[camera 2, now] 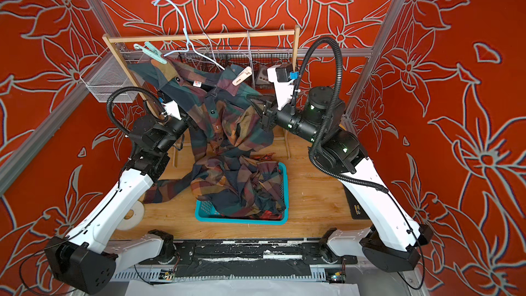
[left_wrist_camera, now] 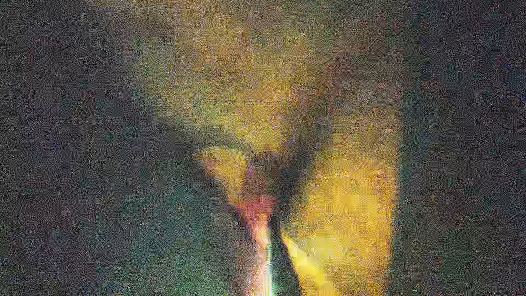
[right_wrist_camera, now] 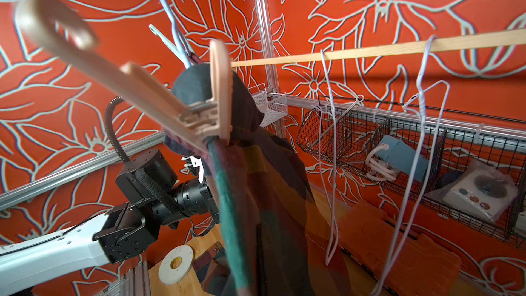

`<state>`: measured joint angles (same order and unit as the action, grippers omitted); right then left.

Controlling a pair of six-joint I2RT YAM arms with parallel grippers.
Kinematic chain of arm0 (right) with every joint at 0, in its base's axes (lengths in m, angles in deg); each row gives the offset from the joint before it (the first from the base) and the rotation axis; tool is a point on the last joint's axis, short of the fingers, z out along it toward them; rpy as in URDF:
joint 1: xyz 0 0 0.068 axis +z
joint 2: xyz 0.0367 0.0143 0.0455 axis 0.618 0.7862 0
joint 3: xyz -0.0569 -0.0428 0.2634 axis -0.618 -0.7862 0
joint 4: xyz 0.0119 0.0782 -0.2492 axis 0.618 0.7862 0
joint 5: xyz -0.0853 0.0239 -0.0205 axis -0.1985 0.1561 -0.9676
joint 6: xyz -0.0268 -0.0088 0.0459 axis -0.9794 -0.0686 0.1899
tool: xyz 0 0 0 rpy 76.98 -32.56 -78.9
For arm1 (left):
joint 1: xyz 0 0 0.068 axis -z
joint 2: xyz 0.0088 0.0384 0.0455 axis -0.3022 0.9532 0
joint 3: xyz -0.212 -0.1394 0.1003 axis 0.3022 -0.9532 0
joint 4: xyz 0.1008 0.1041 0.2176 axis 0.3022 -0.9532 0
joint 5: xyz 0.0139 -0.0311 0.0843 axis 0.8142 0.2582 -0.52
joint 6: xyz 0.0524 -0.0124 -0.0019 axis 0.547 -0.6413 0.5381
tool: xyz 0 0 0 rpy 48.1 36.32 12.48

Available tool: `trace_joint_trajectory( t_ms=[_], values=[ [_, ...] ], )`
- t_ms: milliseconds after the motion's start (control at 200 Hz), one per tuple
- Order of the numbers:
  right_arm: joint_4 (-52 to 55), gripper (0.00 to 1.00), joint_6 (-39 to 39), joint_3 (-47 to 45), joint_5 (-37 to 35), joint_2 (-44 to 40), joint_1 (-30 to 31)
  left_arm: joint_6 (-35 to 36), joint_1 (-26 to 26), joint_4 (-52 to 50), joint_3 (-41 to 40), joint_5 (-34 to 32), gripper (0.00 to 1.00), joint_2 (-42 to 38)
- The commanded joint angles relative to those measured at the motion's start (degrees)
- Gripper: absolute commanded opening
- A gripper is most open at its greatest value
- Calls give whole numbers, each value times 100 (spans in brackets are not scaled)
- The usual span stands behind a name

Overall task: Remove the clothespins securing long-sleeve shirts to the hanger
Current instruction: Place the long-sleeve shirt at the bin.

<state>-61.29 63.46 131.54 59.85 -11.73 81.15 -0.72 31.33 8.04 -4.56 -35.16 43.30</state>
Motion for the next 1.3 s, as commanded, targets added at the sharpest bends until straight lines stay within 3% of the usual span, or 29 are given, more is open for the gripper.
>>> trace_joint_trajectory(
  t_ms=[0, 290, 595, 801, 1031, 1291],
  values=[
    [-424, 0, 177, 370, 434, 6, 24, 193, 308, -176, 282, 262, 0, -76],
    [-331, 0, 392, 436, 700, -104, 15, 264, 1250, -335, 304, 212, 0, -394],
    [-80, 0, 556, 15, 767, -546, -20, 85, 2124, -126, -463, -79, 0, -855],
    [-270, 0, 761, -1417, 462, -1354, -136, -78, 2809, 73, -1174, -342, 0, -1104],
    [-667, 0, 1268, -3000, 589, -1994, -478, -456, 3466, 414, -2274, -849, 0, -1324],
    [-1005, 0, 1247, -4424, 670, -2471, -553, -1079, 3662, 661, -3707, -1259, 0, -1545]
  ],
)
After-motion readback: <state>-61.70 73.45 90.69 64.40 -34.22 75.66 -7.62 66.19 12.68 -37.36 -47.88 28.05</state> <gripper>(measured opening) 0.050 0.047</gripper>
